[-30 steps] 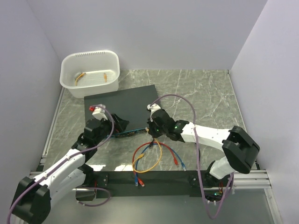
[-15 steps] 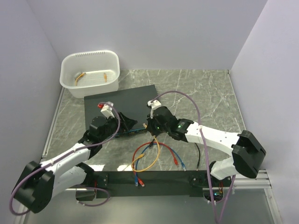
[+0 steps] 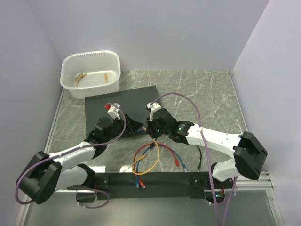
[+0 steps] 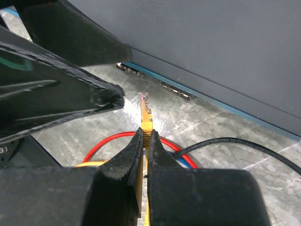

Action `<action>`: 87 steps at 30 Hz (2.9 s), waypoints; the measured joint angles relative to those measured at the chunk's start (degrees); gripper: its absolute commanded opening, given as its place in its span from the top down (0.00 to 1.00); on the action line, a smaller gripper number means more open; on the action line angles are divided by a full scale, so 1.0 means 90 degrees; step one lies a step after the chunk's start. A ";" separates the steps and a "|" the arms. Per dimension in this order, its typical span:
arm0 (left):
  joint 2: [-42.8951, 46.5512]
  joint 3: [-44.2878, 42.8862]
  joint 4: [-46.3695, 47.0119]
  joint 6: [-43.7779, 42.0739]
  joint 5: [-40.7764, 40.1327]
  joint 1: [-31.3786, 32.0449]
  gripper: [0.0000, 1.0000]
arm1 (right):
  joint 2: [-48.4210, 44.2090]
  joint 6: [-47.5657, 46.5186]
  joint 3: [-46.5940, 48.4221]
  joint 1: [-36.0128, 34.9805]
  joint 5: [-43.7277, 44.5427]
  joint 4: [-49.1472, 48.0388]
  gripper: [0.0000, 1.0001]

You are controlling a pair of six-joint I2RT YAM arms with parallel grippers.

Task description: Insert the plug into the switch port

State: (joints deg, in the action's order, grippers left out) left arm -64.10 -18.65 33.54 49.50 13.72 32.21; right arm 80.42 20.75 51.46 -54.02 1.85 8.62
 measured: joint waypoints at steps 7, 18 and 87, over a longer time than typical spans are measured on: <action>-0.0301 -0.0002 0.0158 0.0100 0.0029 0.0131 0.43 | 0.0000 0.0000 0.0000 -0.0049 -0.0005 -0.0010 1.00; -0.0437 -0.0002 0.0590 0.0318 0.0192 0.0211 0.43 | -0.0138 0.0155 -0.0165 -0.0066 -0.0435 -0.0493 1.00; 0.1962 0.0391 -0.2851 -0.0301 -0.2567 -0.1285 0.03 | 0.0270 0.3517 -0.4299 0.2841 -0.2919 -0.5401 1.00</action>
State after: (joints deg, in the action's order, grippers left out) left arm -46.44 -15.14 7.88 46.78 -9.39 20.64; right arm 82.85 52.40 12.78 -28.45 -24.43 -39.99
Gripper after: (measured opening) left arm 0.974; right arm 0.030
